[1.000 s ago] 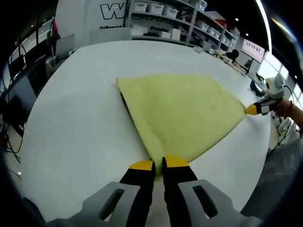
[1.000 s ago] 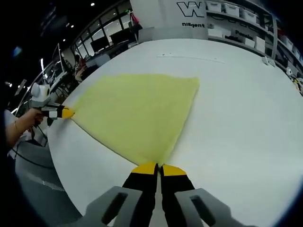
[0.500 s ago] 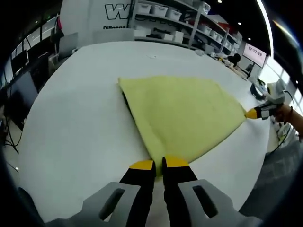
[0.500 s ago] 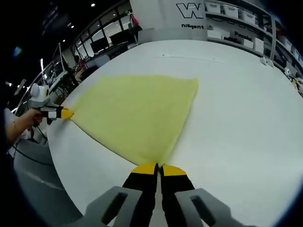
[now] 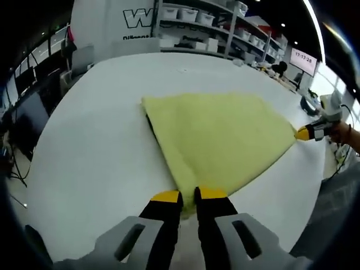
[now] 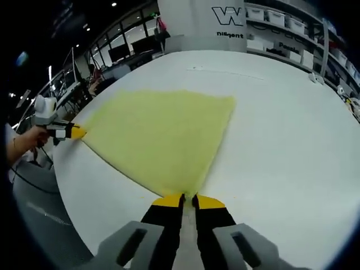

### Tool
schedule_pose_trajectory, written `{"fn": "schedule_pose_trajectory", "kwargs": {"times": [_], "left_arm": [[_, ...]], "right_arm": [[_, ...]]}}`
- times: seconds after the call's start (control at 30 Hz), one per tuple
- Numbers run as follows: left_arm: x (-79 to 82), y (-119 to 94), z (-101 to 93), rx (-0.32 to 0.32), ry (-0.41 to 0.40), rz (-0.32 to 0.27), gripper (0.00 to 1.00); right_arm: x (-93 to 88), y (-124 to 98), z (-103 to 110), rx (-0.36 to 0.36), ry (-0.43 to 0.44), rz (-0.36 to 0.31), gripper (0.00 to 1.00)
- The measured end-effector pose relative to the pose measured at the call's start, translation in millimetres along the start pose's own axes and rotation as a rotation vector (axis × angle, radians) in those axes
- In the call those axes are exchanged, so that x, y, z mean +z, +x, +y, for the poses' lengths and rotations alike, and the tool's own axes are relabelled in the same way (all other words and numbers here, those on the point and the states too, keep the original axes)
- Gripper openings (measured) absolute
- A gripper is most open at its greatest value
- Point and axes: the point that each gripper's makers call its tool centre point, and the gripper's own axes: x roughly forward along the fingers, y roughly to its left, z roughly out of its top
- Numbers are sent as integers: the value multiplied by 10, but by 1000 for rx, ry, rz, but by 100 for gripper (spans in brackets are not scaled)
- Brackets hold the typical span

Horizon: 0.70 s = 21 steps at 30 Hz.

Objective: Fold the garment on the visible template until the final outline fits inside the template.

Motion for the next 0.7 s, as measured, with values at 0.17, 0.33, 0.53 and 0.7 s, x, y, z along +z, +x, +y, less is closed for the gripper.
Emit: {"fn": "schedule_pose_trajectory", "kwargs": {"times": [0.17,0.33,0.53,0.7], "left_arm": [[248,-137,-52,-7,-56,-102,42],[453,-304,-154,-22,-55,-149,61],[575,-540,-260,-36,-41,-192,88],[529,-689,-312,-41,0,-169,96]], "right_arm": [[163,-135,84,33,33,-82,45],[341,-301,150,11,24,-133,61],[527,-566,289,-5,-5,-182,81],[577,-725,376,6,-23,-204,89]]}}
